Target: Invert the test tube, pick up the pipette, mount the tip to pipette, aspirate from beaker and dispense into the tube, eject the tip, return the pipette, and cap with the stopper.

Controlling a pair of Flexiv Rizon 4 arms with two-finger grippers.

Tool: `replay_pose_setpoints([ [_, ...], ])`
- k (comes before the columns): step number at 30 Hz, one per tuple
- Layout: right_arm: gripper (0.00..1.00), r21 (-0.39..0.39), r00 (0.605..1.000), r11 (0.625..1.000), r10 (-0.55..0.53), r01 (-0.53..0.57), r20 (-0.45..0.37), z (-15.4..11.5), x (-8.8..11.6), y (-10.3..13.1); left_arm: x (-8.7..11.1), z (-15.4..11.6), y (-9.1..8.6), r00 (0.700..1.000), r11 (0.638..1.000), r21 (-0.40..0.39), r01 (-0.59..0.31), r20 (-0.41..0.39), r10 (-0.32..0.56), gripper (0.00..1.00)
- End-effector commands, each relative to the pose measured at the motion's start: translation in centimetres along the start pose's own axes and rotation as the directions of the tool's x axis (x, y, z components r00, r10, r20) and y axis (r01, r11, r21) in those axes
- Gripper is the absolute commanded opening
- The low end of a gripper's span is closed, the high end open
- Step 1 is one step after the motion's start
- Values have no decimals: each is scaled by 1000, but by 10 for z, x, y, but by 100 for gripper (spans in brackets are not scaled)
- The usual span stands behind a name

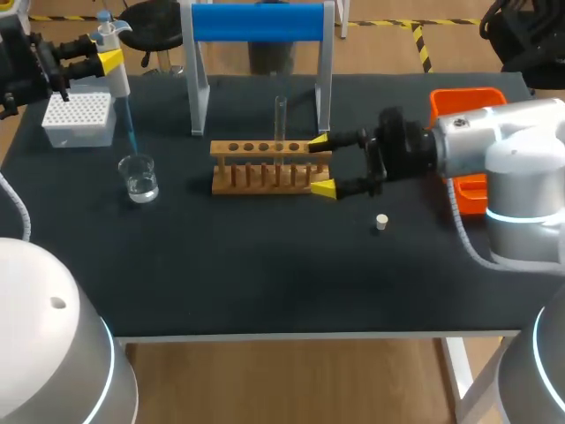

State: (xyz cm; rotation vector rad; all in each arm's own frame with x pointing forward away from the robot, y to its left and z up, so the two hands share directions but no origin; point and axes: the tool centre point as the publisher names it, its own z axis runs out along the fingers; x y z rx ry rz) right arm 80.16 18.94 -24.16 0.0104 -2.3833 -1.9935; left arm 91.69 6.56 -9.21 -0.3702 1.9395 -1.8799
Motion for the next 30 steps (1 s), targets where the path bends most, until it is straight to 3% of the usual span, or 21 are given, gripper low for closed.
replay_pose_setpoints([
  [1, 100, 35, 998, 999, 5, -7, 57, 23, 8, 5, 0, 0, 0, 1000, 1000, 1, -1, 0, 1, 0],
  [8, 100, 90, 996, 996, -1, -7, 90, 66, 9, 9, 0, 0, 0, 1000, 1000, 1, -1, 0, 1, 0],
  [19, 100, 127, 998, 992, -4, -4, 60, 143, 8, 20, 0, 0, 0, 1000, 1000, 1, -1, 0, 1, 0],
  [30, 100, 188, 993, 982, -3, -19, 115, 189, 1, 15, 0, 0, 0, 1000, 1000, 1, -1, 0, 1, 0],
])
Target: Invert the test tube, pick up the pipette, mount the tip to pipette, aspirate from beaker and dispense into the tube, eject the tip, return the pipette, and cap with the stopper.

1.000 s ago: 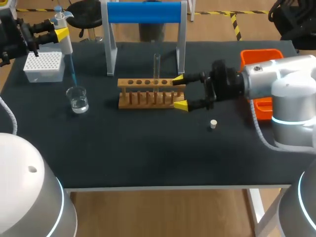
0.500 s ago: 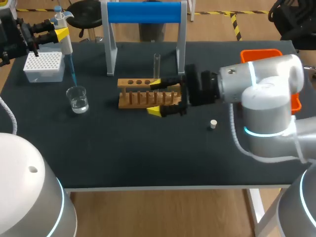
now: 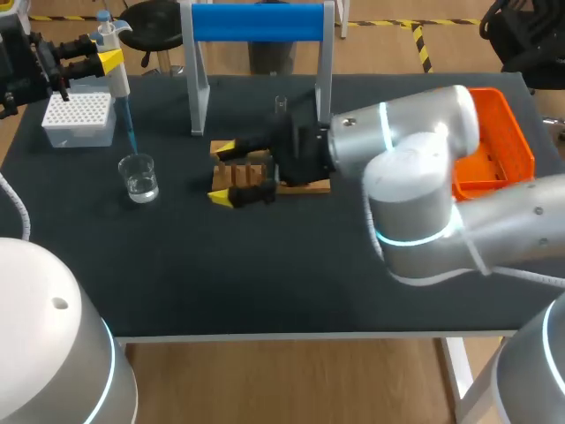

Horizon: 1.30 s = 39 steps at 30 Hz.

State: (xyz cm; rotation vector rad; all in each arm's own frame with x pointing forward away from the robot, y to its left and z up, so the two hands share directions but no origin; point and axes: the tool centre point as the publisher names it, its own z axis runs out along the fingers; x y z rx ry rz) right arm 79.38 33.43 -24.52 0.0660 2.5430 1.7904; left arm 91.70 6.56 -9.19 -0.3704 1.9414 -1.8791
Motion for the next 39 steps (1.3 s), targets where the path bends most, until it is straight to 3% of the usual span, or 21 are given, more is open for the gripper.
replay_pose_setpoints([
  [1, 100, 23, 999, 1000, 18, -19, 39, 49, 0, 0, 0, 0, 0, 1000, 1000, 3, -1, 1, 1, 0],
  [14, 100, 33, 993, 997, 65, -68, 94, 75, -18, -19, 0, 0, 0, 1000, 1000, 3, -1, 1, 1, 0],
  [39, 100, 97, 986, 993, 53, -69, 158, 94, -42, -43, 0, 0, 0, 1000, 1000, 3, -1, 1, 1, 0],
])
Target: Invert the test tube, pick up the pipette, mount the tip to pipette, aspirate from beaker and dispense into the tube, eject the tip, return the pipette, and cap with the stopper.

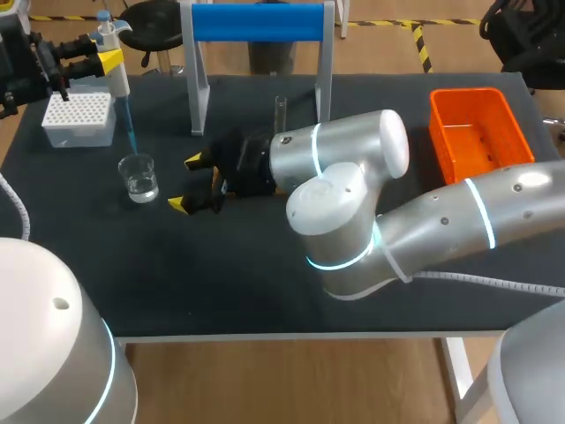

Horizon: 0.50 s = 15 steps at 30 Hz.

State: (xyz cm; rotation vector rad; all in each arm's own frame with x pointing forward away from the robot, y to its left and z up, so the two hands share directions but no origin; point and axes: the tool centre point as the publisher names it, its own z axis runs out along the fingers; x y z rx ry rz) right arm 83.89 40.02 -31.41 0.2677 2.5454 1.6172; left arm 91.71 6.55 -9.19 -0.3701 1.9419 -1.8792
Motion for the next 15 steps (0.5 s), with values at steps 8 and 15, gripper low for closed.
replay_pose_setpoints([
  [8, 100, 15, 1000, 1000, 11, -12, 21, 8, -3, -4, 0, 0, 0, 1000, 1000, 3, -1, 1, 1, 0],
  [15, 100, 27, 999, 1000, 12, -13, 32, 7, -4, -7, 0, 0, 0, 1000, 1000, 3, -1, 1, 1, 0],
])
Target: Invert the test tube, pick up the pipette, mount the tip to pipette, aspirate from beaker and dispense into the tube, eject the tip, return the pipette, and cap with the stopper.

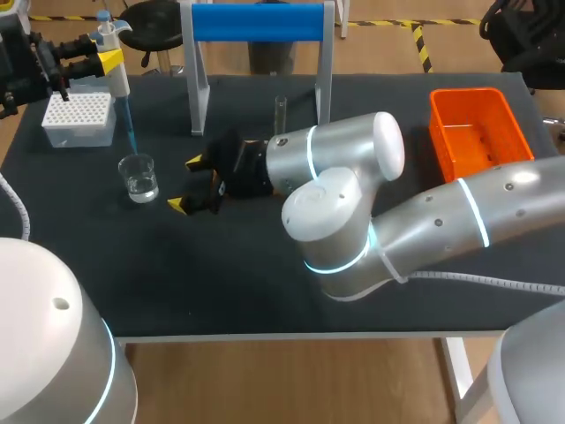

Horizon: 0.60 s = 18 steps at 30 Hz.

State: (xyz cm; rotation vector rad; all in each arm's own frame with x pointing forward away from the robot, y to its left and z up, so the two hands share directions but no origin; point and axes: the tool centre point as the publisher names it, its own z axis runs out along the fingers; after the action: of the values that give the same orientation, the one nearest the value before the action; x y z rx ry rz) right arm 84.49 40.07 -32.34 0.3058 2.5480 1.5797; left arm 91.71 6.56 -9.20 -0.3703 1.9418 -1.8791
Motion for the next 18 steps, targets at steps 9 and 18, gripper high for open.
replay_pose_setpoints([
  [9, 100, 5, 1000, 1000, 0, 0, 5, 2, 2, 1, 1, 0, 0, 1000, 1000, 3, -1, 1, 1, 0],
  [18, 100, 5, 1000, 1000, 0, 0, 5, 2, 2, 1, 1, 1, 0, 1000, 1000, 13, -27, 2, 27, 0],
])
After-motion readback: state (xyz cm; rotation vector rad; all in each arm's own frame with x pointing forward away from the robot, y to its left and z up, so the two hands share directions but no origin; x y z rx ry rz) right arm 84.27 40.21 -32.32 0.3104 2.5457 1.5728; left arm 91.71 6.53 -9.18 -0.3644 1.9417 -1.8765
